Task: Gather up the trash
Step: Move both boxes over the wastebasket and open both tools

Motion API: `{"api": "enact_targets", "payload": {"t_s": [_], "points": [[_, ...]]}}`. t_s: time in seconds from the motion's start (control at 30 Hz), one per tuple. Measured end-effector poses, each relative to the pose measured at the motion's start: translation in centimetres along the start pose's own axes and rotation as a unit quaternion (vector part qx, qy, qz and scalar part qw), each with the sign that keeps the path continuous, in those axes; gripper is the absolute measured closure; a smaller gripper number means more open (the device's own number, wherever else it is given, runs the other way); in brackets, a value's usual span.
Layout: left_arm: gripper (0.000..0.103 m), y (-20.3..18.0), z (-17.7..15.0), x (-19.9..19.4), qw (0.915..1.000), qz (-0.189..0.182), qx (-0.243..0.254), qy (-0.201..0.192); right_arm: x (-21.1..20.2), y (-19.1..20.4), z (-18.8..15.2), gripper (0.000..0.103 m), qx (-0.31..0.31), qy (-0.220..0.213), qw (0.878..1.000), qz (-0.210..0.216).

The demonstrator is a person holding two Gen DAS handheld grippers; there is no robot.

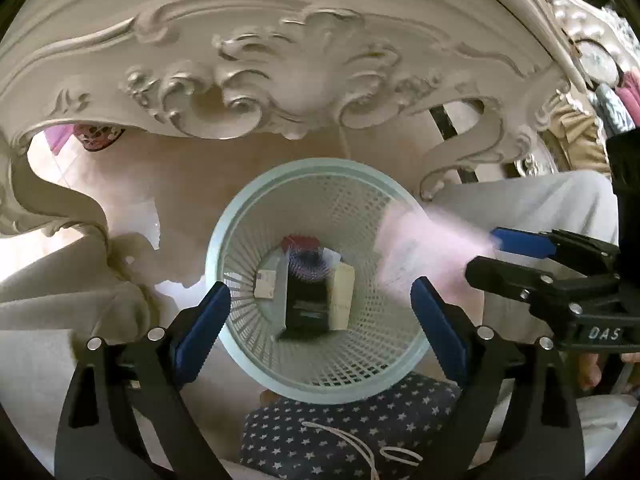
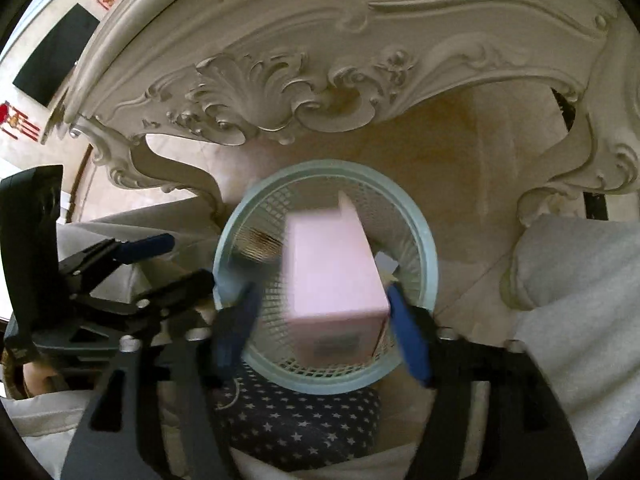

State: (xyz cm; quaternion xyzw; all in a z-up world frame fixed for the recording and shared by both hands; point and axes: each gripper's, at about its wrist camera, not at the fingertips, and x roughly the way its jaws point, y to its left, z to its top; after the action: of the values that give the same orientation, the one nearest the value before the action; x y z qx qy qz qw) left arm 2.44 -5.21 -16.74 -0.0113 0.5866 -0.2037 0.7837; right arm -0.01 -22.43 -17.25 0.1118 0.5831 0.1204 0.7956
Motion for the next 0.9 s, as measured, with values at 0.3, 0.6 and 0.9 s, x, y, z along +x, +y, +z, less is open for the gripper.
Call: {"api": "enact_targets", "payload": {"t_s": [0.3,0.6,0.9], "points": [[0.008,1.9,0.4,-2.7,0.998,0.007,-0.036,-0.051,-1.6,-0.3,0.2,0.031,0.002,-0.021,1.0,-0.015],[0.008,1.2,1.2,-8.4,0.9938,0.014,-0.016,-0.109,-7.0,0.6,1.3,0.031,-0.01,-0.094,0.995,-0.003],[0.008,2.1,9.1,-18.7,0.9609,0.077,0.017,-0.265,-14.3,-0.3,9.0,0.031,-0.022,-0.248,0.968,-0.028]]}}
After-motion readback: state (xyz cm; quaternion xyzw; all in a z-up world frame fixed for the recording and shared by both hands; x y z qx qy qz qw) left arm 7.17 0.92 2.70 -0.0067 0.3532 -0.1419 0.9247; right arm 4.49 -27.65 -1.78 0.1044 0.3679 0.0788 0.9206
